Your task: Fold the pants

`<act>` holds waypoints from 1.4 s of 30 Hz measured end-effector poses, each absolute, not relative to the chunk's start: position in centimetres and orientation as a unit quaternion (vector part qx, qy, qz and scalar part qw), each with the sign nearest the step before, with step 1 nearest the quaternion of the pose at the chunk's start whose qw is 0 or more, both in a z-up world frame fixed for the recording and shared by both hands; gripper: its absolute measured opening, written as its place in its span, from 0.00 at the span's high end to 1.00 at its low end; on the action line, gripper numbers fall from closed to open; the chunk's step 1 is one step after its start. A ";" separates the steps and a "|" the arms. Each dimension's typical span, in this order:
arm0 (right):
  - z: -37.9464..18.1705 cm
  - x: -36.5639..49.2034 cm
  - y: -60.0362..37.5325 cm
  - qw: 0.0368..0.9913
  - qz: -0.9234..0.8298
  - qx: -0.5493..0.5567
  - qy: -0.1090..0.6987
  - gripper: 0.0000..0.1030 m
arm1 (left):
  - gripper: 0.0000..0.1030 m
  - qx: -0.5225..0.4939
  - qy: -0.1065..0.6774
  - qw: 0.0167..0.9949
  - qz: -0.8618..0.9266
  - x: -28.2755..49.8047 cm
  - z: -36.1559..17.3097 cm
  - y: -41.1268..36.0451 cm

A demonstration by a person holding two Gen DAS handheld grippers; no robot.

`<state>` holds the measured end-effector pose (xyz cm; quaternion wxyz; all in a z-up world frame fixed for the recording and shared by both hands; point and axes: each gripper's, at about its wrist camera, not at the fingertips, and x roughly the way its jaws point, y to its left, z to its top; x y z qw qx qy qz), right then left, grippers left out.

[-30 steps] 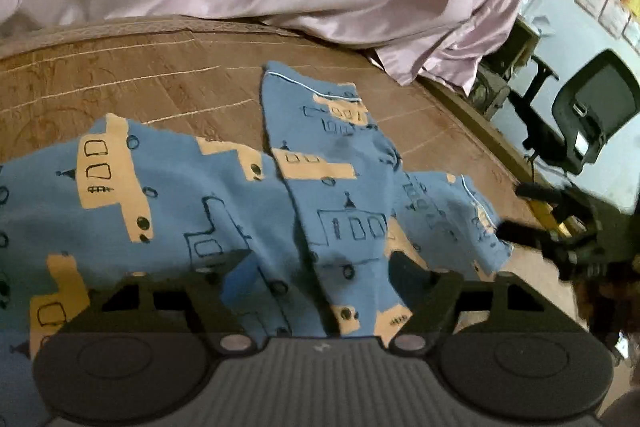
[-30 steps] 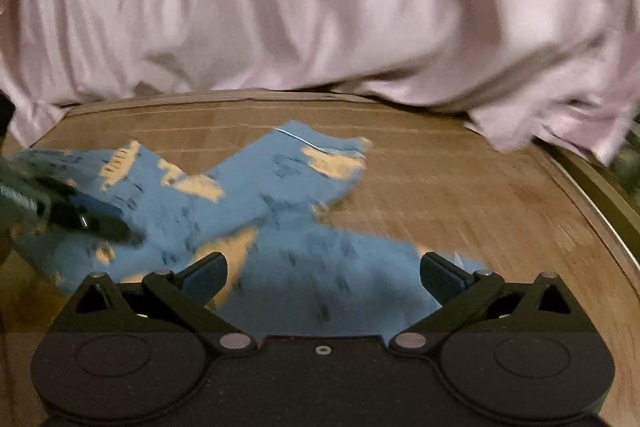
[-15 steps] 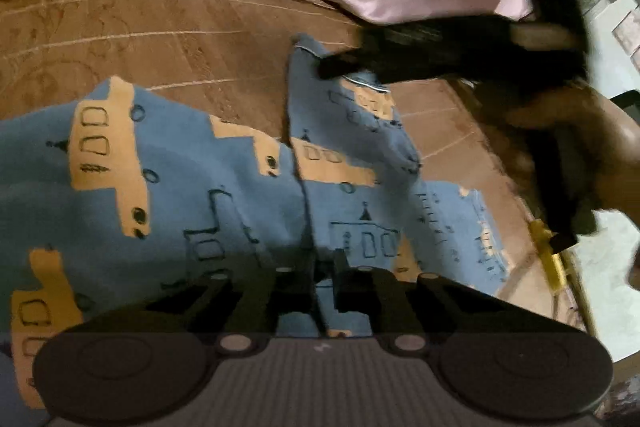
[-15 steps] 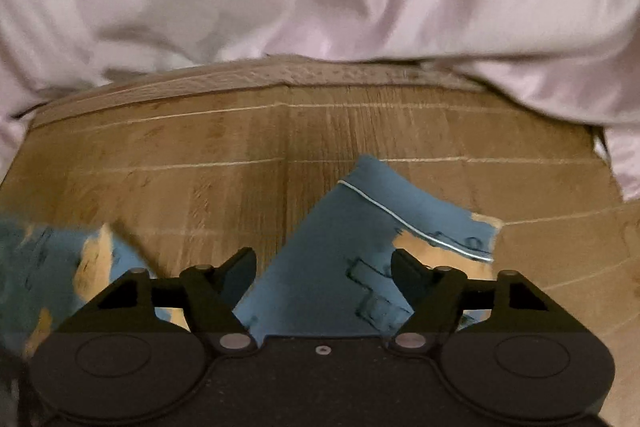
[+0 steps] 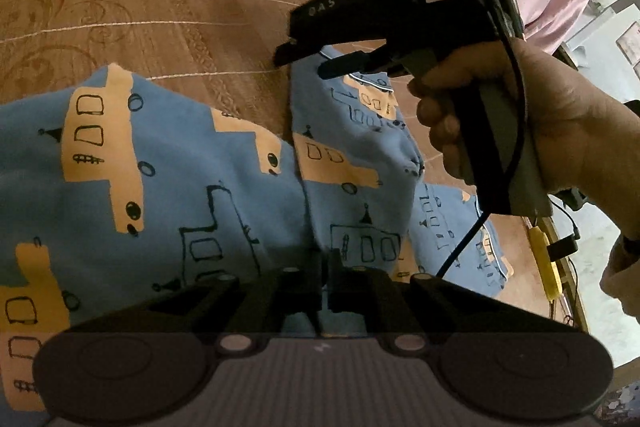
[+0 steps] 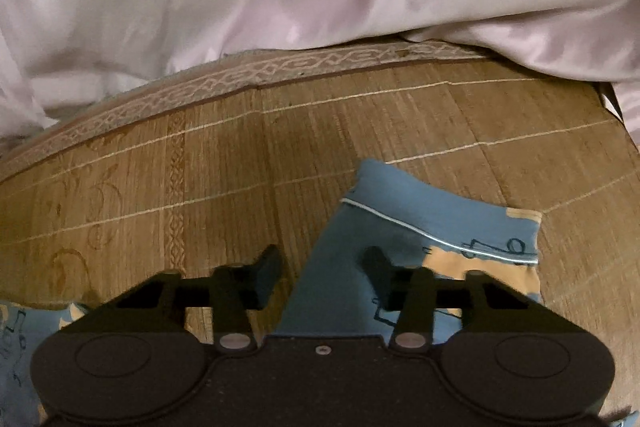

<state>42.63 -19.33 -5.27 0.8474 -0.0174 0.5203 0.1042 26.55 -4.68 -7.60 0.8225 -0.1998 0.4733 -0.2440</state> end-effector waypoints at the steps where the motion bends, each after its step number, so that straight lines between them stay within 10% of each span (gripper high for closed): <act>1: -5.3 42.7 -19.5 0.849 0.098 -0.021 0.519 0.77 | 0.99 -0.198 0.474 0.823 -0.243 26.5 -7.6 -4.8; 5: -5.1 42.7 -21.0 0.850 0.093 0.011 0.518 0.99 | 1.00 -0.183 0.475 0.828 -0.236 26.4 -7.2 -5.4; 20: 3.0 30.1 -35.6 0.920 0.079 0.175 0.343 0.99 | 1.00 -0.097 0.396 0.869 -0.279 22.6 -2.1 -8.5; 31: -4.0 15.4 -42.9 0.895 -0.065 0.274 0.347 0.99 | 1.00 0.091 0.374 0.858 -0.340 16.5 -3.6 -14.9; 40: -5.5 14.2 -41.7 0.903 -0.049 0.156 0.397 0.79 | 1.00 0.111 0.387 0.848 -0.344 15.3 -4.5 -15.1; 42: -5.5 13.6 -41.6 0.906 -0.037 0.114 0.406 0.59 | 1.00 0.115 0.389 0.847 -0.343 15.4 -4.7 -15.3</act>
